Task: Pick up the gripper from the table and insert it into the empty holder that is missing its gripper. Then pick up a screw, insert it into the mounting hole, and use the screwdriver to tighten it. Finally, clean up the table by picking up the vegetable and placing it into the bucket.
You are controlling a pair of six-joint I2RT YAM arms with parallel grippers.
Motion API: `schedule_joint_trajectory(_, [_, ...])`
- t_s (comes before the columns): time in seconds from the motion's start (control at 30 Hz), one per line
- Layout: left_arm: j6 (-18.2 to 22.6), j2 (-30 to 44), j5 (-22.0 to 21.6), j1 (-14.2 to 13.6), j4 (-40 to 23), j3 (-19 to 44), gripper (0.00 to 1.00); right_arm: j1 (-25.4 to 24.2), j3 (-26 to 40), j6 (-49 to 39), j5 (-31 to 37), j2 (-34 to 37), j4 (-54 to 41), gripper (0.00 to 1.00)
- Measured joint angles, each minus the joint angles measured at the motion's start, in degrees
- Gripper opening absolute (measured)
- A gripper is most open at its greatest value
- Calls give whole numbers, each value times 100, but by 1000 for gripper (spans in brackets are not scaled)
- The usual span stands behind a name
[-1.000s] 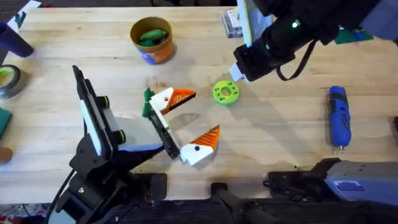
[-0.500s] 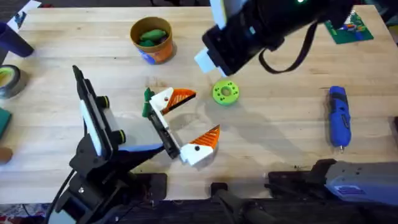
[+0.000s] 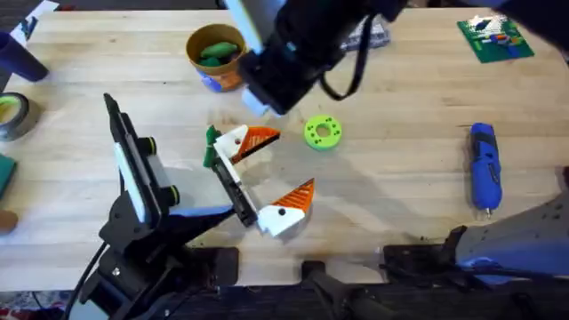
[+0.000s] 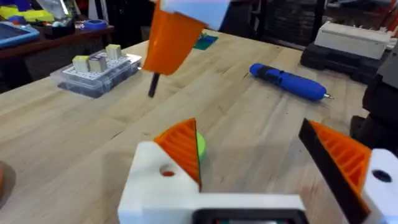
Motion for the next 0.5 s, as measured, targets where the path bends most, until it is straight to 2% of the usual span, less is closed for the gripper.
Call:
schedule_joint_trajectory(0.23, [0,0,0,0,0,0,984,194,66,-170,-363,16,147,6])
schedule_joint_trajectory(0.5, [0,0,0,0,0,0,984,356,82,-515,-457,104,120,6])
